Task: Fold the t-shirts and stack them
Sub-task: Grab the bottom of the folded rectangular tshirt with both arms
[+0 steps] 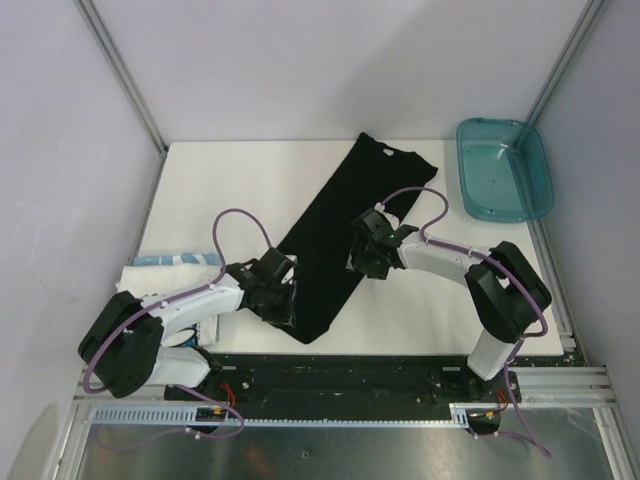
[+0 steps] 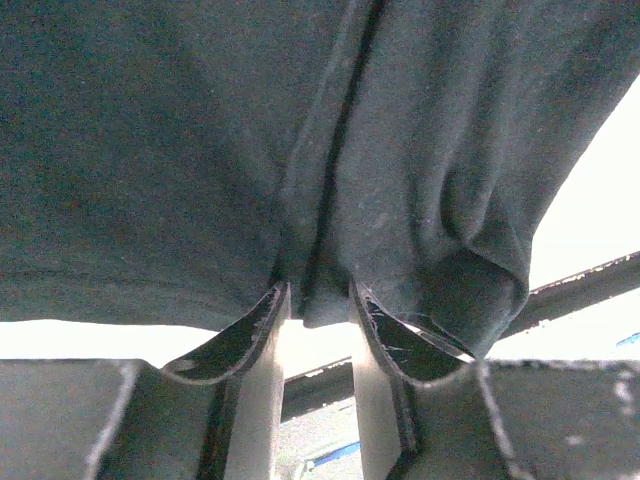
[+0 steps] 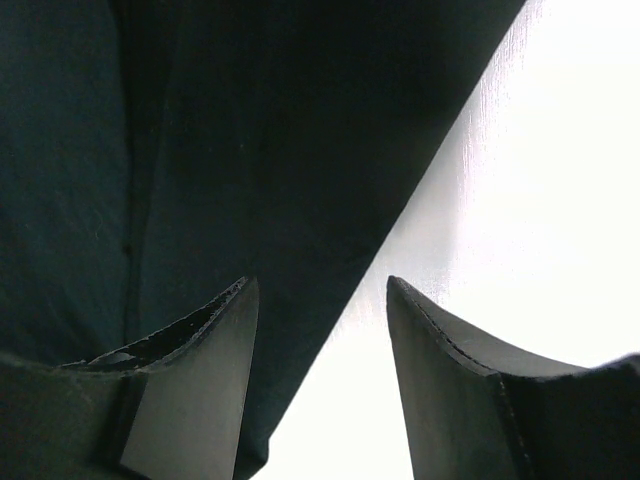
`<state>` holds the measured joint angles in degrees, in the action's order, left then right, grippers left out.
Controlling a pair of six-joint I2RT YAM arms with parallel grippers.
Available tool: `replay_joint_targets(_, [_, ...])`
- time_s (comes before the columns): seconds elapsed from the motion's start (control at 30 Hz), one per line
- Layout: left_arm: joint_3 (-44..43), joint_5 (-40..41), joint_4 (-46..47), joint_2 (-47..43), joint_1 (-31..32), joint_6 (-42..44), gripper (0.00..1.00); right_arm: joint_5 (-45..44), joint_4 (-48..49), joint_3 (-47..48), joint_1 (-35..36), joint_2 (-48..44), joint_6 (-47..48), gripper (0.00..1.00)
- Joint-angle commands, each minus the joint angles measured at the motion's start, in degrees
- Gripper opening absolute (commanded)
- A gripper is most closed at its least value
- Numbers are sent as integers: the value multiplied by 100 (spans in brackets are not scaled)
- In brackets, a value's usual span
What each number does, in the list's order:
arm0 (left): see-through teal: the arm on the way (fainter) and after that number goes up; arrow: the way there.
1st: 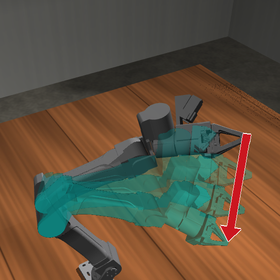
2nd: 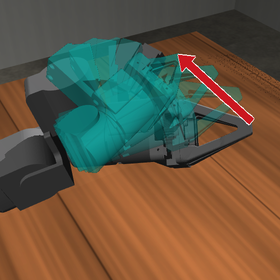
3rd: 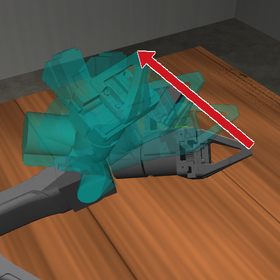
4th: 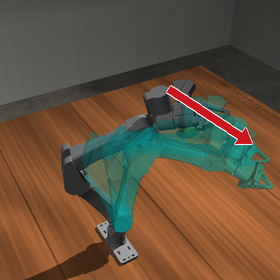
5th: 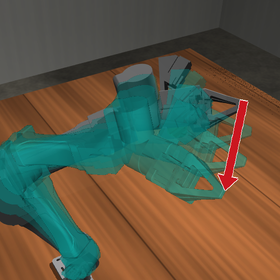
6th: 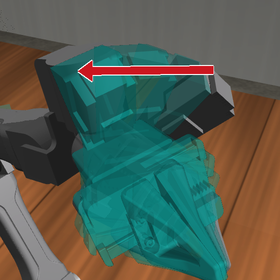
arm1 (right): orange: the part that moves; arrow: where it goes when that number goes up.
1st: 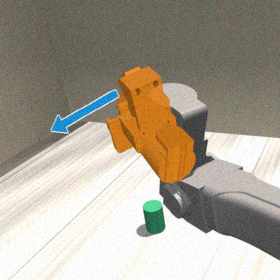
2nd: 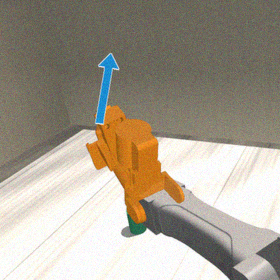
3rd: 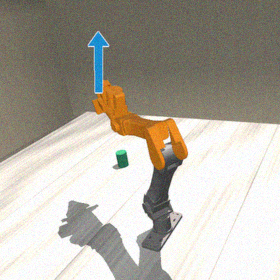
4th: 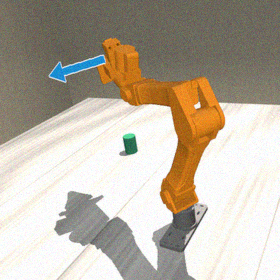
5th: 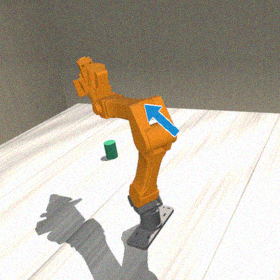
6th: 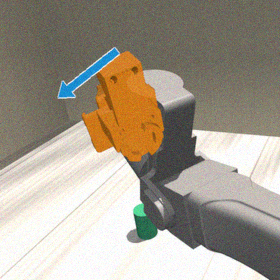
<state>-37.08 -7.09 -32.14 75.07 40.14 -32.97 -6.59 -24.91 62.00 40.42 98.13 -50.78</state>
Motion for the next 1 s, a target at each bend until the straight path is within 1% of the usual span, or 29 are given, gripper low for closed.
replay_joint_targets(0.0, [25,-158,134,55,92,45,34,-118,130,-51,35,89,-97,59])
replay_joint_targets(0.13, [9,-165,145,144,129,58,32,-116,154,-88,30,104,-108,58])
replay_joint_targets(0.23, [-4,-149,145,167,140,51,28,-109,165,-106,35,124,-107,59])
replay_joint_targets(0.37, [-36,-48,130,14,140,6,20,-122,158,-130,36,172,-92,59])
replay_joint_targets(0.47, [-48,86,73,-166,131,-73,11,-138,158,-152,36,201,-91,59])
replay_joint_targets(0.53, [-52,171,14,-286,133,-107,7,-169,150,-181,31,223,-83,59])
replay_joint_targets(0.67, [-93,288,-139,-455,125,-149,5,-203,149,-200,24,296,-73,58])
replay_joint_targets(0.83, [-114,514,-350,-569,39,-172,3,-250,148,-203,20,447,-72,52])
replay_joint_targets(0.97, [-72,626,-440,-569,-60,-224,1,-300,123,-236,19,483,-79,51])
